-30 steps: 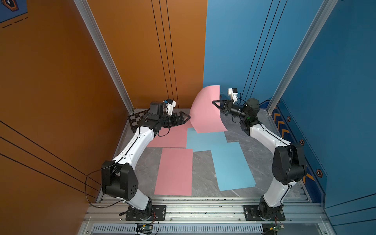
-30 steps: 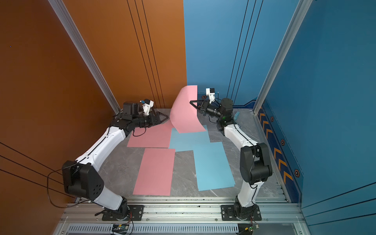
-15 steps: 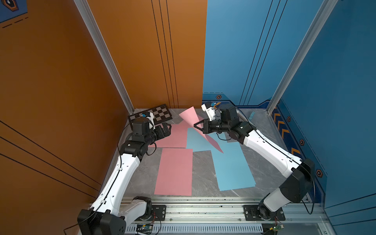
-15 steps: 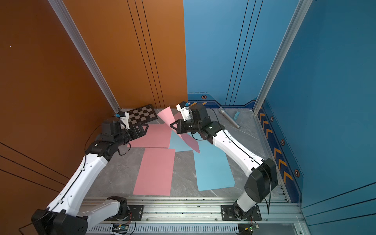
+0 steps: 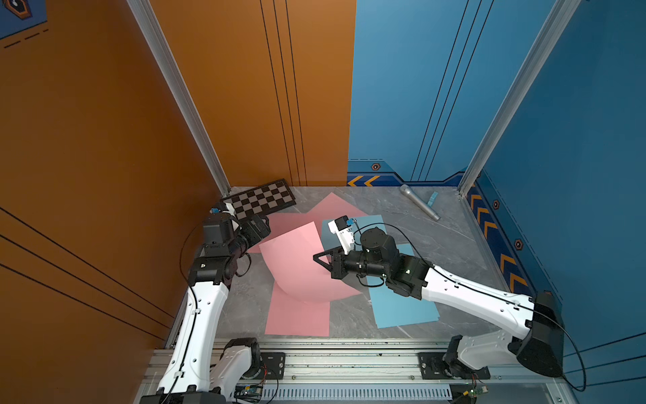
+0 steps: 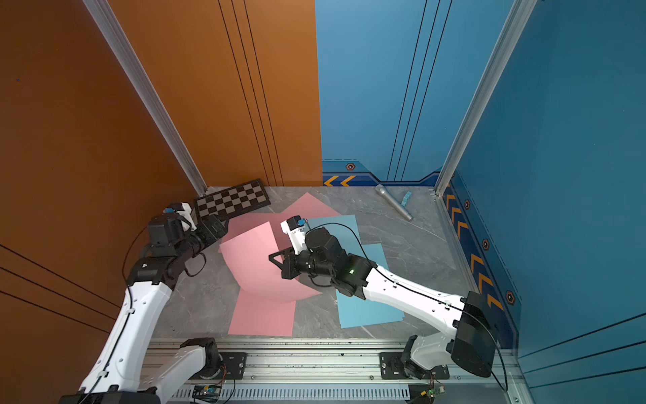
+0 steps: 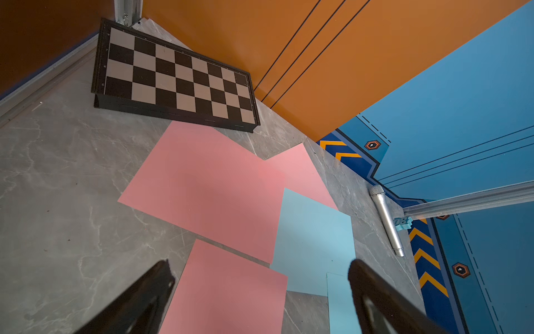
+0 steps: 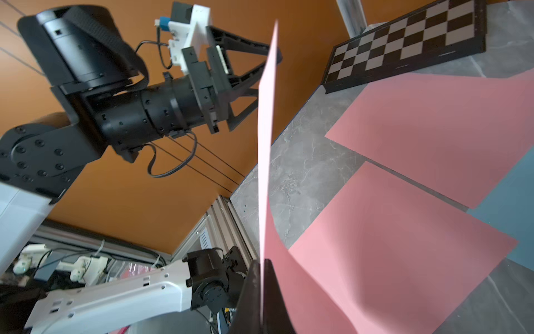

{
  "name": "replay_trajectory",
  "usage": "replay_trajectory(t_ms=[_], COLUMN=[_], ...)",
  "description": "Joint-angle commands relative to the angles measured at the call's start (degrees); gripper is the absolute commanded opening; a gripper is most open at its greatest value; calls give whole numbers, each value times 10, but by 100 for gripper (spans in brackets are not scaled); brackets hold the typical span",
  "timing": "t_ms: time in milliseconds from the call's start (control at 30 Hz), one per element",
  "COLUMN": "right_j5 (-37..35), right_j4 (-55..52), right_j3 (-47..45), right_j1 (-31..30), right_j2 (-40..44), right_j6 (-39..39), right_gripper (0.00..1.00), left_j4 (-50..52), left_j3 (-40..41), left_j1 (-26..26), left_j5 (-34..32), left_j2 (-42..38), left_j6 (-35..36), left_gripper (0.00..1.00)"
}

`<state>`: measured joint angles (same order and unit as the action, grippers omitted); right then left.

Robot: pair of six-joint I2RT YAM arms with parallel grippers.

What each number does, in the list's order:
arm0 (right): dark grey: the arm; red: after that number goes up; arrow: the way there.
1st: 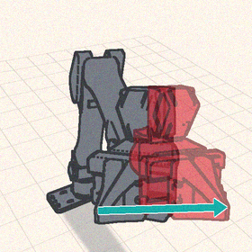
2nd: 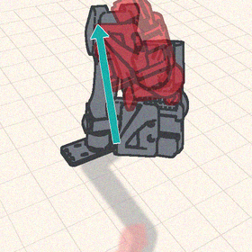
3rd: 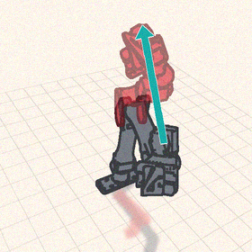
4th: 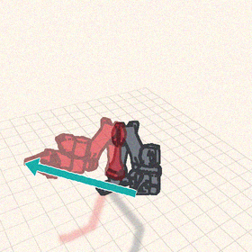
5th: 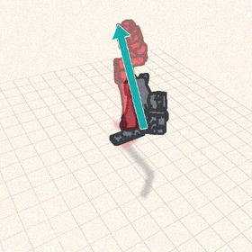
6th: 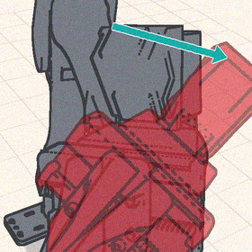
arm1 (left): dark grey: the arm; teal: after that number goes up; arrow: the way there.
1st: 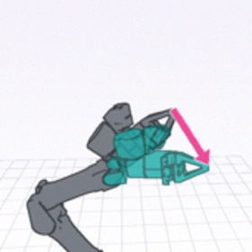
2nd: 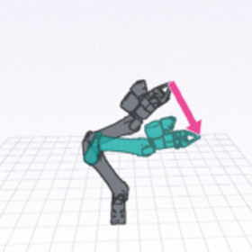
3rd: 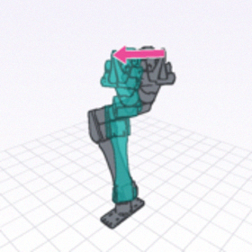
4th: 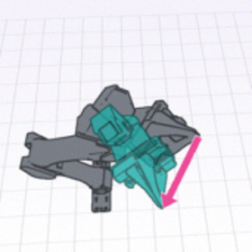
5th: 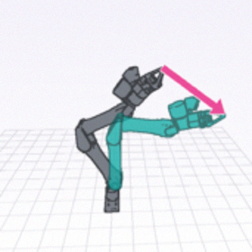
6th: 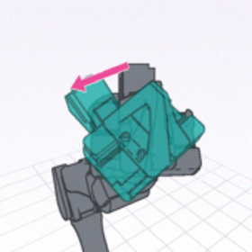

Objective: Sort the scattered colored papers by color
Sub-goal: Place the colored paper.

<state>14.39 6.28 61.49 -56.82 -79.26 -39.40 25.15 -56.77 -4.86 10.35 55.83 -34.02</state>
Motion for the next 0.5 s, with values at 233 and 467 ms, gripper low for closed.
replay_trajectory(t_ms=[233, 467], right_j5=[-125, -26], right_j4=[256, 406], right_j3=[-139, -136], right_j1=[34, 59], right_j2=[-103, -280], right_j6=[-154, -264], right_gripper=[0, 0], left_j4=[5, 5], left_j3=[-7, -9], left_j1=[-2, 6], left_j5=[36, 49], left_j2=[15, 31], left_j6=[-10, -5], left_gripper=[98, 98])
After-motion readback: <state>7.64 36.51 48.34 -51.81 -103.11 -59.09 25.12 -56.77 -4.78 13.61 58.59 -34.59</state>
